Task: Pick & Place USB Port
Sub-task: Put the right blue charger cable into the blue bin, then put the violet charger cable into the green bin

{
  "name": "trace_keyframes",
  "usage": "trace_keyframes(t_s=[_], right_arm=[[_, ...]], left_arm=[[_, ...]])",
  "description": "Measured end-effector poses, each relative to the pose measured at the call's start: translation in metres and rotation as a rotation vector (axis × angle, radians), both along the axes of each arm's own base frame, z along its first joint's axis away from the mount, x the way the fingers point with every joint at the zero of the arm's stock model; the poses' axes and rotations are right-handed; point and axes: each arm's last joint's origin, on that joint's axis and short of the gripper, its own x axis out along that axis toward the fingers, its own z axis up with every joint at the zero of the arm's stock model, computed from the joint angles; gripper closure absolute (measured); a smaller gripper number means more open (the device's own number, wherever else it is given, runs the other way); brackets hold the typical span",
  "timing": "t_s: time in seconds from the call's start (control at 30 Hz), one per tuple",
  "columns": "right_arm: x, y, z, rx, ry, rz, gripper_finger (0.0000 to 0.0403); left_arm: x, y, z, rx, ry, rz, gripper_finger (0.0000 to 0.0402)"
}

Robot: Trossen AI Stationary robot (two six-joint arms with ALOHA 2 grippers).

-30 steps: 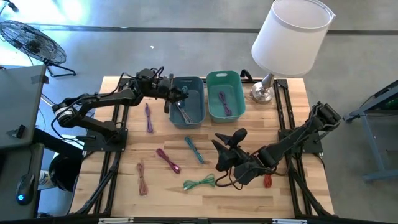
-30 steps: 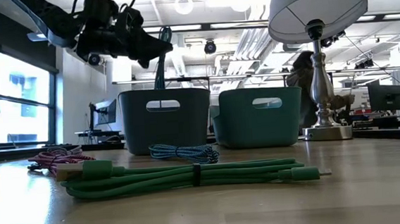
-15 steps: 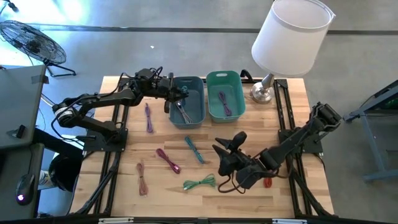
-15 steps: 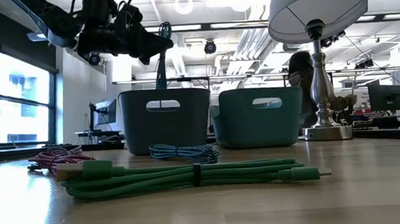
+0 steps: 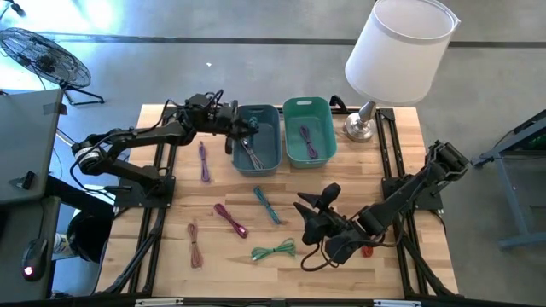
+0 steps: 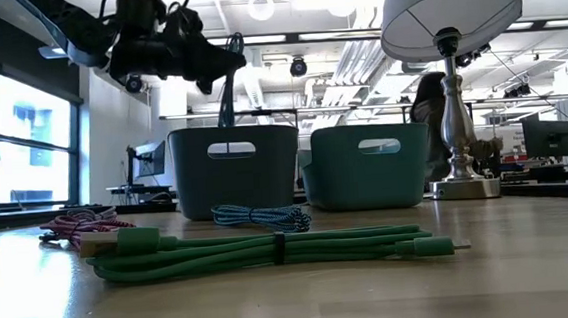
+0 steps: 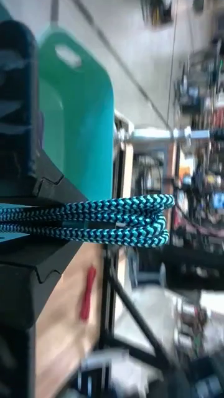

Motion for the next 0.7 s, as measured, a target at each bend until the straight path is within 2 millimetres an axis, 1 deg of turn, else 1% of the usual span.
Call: trace_keyframes(t_s=[0.1, 0.17, 0.3, 0.37, 0.47, 0.7], right_arm=[[-0.0003, 0.0005, 0.0, 0.0, 0.0, 0.002, 0.0254], [-0.0004, 0.0006, 0.0, 0.0, 0.0, 0.002, 0.0254], [-0.0004, 0.0006, 0.0, -0.001, 0.001, 0.002, 0.0254], [-0.0004, 0.0007, -0.0001, 0.002, 0.001, 0.005, 0.0254], [0.0, 0.0014, -0.0007, 0.02, 0.012, 0.031, 0.0254], [-0.0002, 0.0015, -0.0012, 0.021, 0.021, 0.04, 0.0254]], left_arm=[[-0.0001, -0.0011, 0.0002, -0.037, 0.001, -0.037, 0.0341], [-0.0001, -0.0007, 0.0001, -0.044, 0.001, -0.024, 0.0341], [0.0, 0.0006, 0.0, 0.005, 0.0, 0.02, 0.0341], [0.0, 0.001, 0.0003, 0.02, -0.002, 0.036, 0.0333], [0.0, 0.0017, 0.0002, 0.038, 0.0, 0.058, 0.0301], [0.0, 0.0017, 0.0003, 0.048, -0.002, 0.057, 0.0185]])
